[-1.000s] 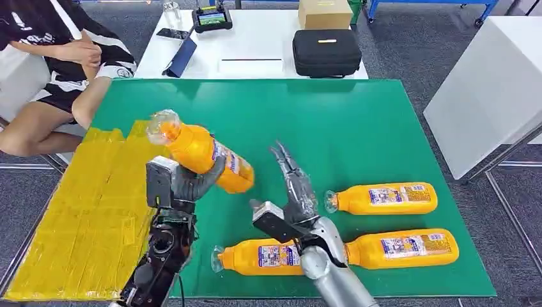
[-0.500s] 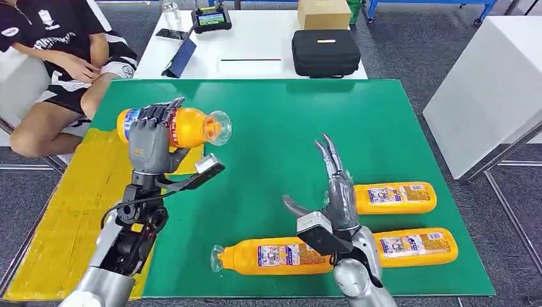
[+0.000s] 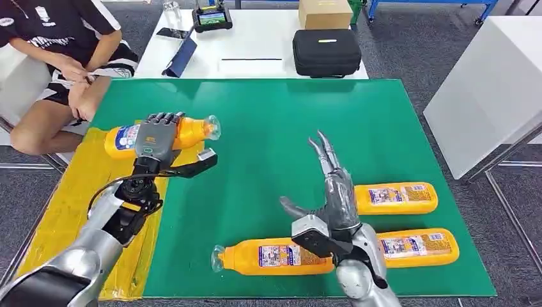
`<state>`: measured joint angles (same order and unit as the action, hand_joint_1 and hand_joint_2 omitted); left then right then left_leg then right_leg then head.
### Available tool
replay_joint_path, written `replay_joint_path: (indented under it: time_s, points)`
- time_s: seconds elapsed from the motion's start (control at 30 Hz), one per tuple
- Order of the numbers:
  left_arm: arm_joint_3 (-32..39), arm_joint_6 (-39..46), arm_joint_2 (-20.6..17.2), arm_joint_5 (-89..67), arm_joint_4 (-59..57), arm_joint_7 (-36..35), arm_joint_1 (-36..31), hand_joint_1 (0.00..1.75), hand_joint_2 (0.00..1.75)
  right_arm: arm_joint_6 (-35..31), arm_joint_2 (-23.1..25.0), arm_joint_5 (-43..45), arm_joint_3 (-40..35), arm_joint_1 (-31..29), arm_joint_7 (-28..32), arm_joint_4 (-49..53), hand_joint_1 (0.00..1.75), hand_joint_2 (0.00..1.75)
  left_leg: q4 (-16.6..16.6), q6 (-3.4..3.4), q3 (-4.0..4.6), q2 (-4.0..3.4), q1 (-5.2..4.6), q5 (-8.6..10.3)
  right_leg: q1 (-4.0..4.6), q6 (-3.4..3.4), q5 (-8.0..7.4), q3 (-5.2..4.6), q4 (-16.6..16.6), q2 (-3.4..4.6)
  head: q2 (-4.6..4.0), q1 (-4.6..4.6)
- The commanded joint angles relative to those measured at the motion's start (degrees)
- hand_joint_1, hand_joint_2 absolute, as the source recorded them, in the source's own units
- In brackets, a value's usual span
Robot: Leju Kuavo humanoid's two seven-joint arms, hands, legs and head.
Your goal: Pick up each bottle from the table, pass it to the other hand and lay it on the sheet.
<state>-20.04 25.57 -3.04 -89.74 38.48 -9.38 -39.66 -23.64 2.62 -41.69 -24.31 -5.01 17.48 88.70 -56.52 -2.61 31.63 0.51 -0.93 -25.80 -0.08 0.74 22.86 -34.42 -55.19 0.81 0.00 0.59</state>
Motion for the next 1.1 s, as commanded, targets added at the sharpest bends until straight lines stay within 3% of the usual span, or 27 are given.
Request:
replay_joint_path:
  time_s: [0.03,0.13,0.23,0.27,0.3,0.33,0.5,0.53,0.57,0.67,0.7,0.8,0.83,1.03,1.07,1.1]
  points:
    - [1.55,-4.41,0.25,-0.13,-16.45,0.89,-6.32,1.75,1.75,11.92,-4.13,-4.39,-3.16,-1.51,-6.12,0.53,0.0,1.75,-0.01,0.15,-0.13,-0.04,0.06,-0.08,0.06,-0.01,0.06,0.14,0.02,-0.03,0.0,0.0]
    - [1.57,-4.91,0.28,-0.26,-16.6,0.57,-6.35,1.75,1.75,13.07,-4.48,-4.95,-3.32,-1.71,-6.65,0.12,0.0,1.75,-0.03,0.14,-0.08,0.07,0.06,-0.06,0.06,0.0,0.07,0.1,0.01,-0.1,0.0,0.0]
    - [-0.41,-6.59,-0.36,-0.26,-16.9,-1.64,-5.56,1.75,1.75,20.69,-6.79,-6.76,-5.54,-2.05,-7.11,-0.59,0.0,1.75,-0.05,0.23,-0.21,0.0,0.11,-0.15,0.1,0.02,0.11,0.25,0.02,-0.07,0.0,0.0]
    - [-3.32,-7.35,-0.91,-0.26,-17.24,-3.1,-5.48,1.75,1.75,23.26,-7.64,-6.07,-6.41,-2.32,-5.33,-1.26,0.0,0.0,-0.01,0.15,-0.13,-0.05,0.08,-0.09,0.07,0.01,0.05,0.15,0.04,-0.01,0.0,0.02]
    - [-3.23,-8.05,-0.84,-0.26,-17.65,-2.96,-5.27,1.75,1.75,24.61,-8.25,-6.03,-7.03,-2.59,-4.55,-2.03,0.0,0.0,-0.02,0.2,-0.22,-0.07,0.09,-0.13,0.08,0.02,0.09,0.24,0.04,-0.02,0.0,-0.02]
    - [-2.6,-10.12,-0.81,-0.26,-18.35,-3.07,-5.28,1.31,1.75,26.22,-9.08,-7.02,-8.4,-3.34,-3.47,-3.61,0.0,0.0,0.02,0.15,-0.16,-0.04,0.05,-0.08,0.04,0.02,0.05,0.17,0.05,-0.02,0.0,0.0]
    - [-2.67,-9.86,-0.99,-0.26,-18.3,-3.12,-4.96,1.31,1.75,26.25,-9.0,-7.09,-8.5,-3.43,-3.24,-4.37,0.0,0.0,0.0,0.19,-0.18,-0.06,0.08,-0.11,0.07,0.0,0.07,0.21,0.05,-0.01,0.0,0.0]
    - [-2.79,-10.28,-0.96,-0.26,-18.43,-3.12,-5.19,0.14,1.75,26.46,-9.02,-7.22,-8.65,-3.63,-3.12,-4.29,0.0,0.0,-0.02,0.27,-0.26,-0.04,0.11,-0.16,0.1,0.0,0.12,0.3,0.03,-0.06,0.0,0.0]
    - [-3.19,-10.16,-1.14,-0.26,-18.25,-3.54,-4.87,0.0,1.75,27.76,-10.09,-8.67,-10.12,-4.07,-2.61,-4.51,0.0,0.0,0.01,0.23,-0.22,0.0,0.09,-0.13,0.08,0.0,0.1,0.26,0.04,-0.05,0.0,0.0]
    - [-0.95,-9.36,-1.35,-0.02,-18.01,-4.32,-3.31,0.0,1.75,29.78,-12.71,-12.3,-13.57,-4.47,-0.47,-5.29,0.0,0.0,0.01,0.21,-0.21,-0.08,0.09,-0.13,0.08,0.01,0.07,0.24,0.06,0.02,0.0,0.0]
    - [-1.43,-7.22,-1.71,-0.26,-17.21,-5.12,-2.53,0.0,0.0,30.83,-13.22,-12.15,-14.0,-4.35,0.18,-5.43,0.0,0.0,0.05,0.15,-0.18,-0.08,0.05,-0.09,0.04,0.02,0.04,0.2,0.08,0.04,0.0,0.0]
    - [3.32,1.25,-0.94,1.01,-15.07,-3.64,-0.18,0.0,0.0,31.56,-14.43,-13.09,-14.36,-3.37,-0.47,-4.47,0.0,0.0,0.09,0.13,-0.18,-0.06,0.03,-0.07,0.01,0.02,0.04,0.2,0.1,0.03,0.0,0.02]
    - [8.07,4.02,0.31,5.67,-13.0,0.67,1.18,0.0,0.0,32.06,-15.26,-13.51,-14.62,-3.19,-0.91,-3.97,0.0,0.0,0.1,0.18,-0.27,-0.09,0.05,-0.11,0.04,0.02,0.06,0.29,0.12,0.03,0.0,0.0]
    - [10.72,5.07,0.78,7.19,-10.47,2.8,2.49,0.0,0.0,32.14,-16.14,-13.61,-14.58,-3.34,-1.03,-3.82,0.0,0.0,0.02,0.1,-0.05,0.04,0.03,-0.05,0.03,0.01,0.03,0.08,0.06,-0.04,0.0,0.0]
    - [12.69,5.63,1.42,9.48,-9.47,4.94,2.87,0.0,0.0,32.45,-16.26,-14.17,-14.96,-3.75,-1.56,-4.0,0.0,0.0,0.01,0.18,-0.18,0.01,0.07,-0.12,0.06,0.02,0.09,0.23,0.07,-0.06,0.0,0.0]
    - [16.68,5.36,2.85,16.5,-7.42,11.68,3.8,0.0,0.0,32.81,-17.2,-15.18,-15.7,-4.28,-2.55,-4.13,0.0,0.0,-0.01,0.23,-0.24,0.02,0.08,-0.15,0.07,0.02,0.12,0.29,0.05,-0.09,0.0,0.0]
